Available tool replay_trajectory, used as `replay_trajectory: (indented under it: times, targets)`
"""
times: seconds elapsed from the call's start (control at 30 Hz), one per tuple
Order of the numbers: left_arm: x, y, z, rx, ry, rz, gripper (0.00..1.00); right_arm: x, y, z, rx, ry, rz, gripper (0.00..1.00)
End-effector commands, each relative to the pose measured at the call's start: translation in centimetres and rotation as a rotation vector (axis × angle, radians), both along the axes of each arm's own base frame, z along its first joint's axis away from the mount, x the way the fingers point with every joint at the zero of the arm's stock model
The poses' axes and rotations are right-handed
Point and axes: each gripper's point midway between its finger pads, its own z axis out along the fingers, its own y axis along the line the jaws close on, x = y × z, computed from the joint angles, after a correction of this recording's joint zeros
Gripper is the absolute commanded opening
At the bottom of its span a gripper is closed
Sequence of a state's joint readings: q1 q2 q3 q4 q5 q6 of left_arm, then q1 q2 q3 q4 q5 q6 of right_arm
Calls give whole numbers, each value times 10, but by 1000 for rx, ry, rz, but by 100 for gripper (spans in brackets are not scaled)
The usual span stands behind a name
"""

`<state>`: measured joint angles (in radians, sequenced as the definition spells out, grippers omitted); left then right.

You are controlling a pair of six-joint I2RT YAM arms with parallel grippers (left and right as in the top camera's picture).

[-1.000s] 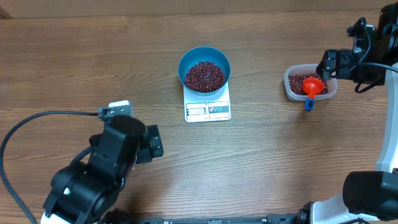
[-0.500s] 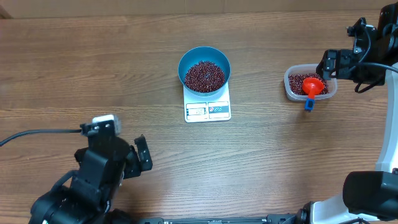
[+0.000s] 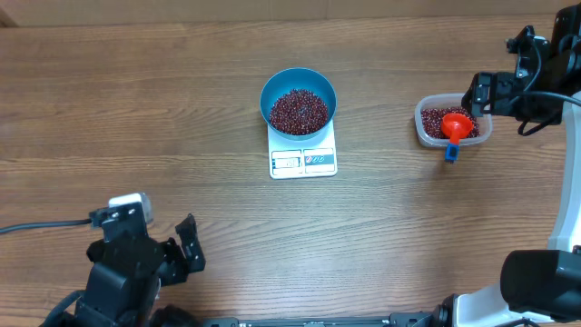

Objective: Scoop item into bowl and weigh 150g on scale

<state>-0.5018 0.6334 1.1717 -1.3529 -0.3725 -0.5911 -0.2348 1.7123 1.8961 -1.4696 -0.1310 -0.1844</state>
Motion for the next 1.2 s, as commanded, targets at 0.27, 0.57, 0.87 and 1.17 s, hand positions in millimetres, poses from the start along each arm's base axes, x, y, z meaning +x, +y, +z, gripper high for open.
replay_trajectory:
  times: [0.27,0.57,0.87,1.17]
  targets:
    - [-23,24,7,-1,-59,62,99,2,0,10,-5,-31,5,100]
    - [-38,41,9,0,-107,111,100,2,0,10,-5,-31,5,100]
    - [-55,56,6,-22,-128,166,99,2,0,10,-5,-31,5,100]
    - [-67,67,10,-47,-202,188,99,2,0,10,-5,-31,5,100]
